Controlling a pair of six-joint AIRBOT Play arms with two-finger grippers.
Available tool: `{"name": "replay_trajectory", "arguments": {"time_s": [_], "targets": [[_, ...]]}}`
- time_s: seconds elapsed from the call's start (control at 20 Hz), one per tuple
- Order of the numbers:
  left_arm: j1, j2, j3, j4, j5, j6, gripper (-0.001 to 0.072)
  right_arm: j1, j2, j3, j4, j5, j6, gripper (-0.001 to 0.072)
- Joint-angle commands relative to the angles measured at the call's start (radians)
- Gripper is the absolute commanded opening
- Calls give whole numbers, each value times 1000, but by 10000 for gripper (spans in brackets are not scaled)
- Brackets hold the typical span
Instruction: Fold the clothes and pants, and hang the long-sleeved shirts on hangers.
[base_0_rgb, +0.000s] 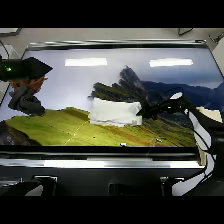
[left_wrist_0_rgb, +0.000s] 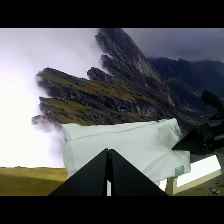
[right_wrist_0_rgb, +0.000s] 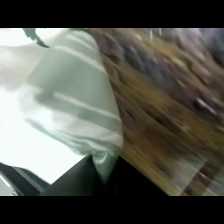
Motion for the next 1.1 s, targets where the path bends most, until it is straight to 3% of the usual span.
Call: {"name": "replay_trajectory", "arguments": {"time_s": [0.0, 0.25, 0.55, 0.8, 1.05], "targets": [[-4, 0, 0, -2, 0, -1, 27, -58, 38, 121, 64, 126, -62, 34], [-4, 0, 0, -2, 6, 0, 27, -322, 163, 422, -35, 243, 130, 34], [-4, 0, 0, -2, 4, 0, 27, -669, 221, 636, -91, 344, 269, 34], [-4, 0, 0, -2, 4, 0, 27, -870, 226, 663, -89, 335, 398, 34], [-4, 0, 0, -5, 4, 0, 27, -973, 247, 663, -96, 357, 409, 34]]}}
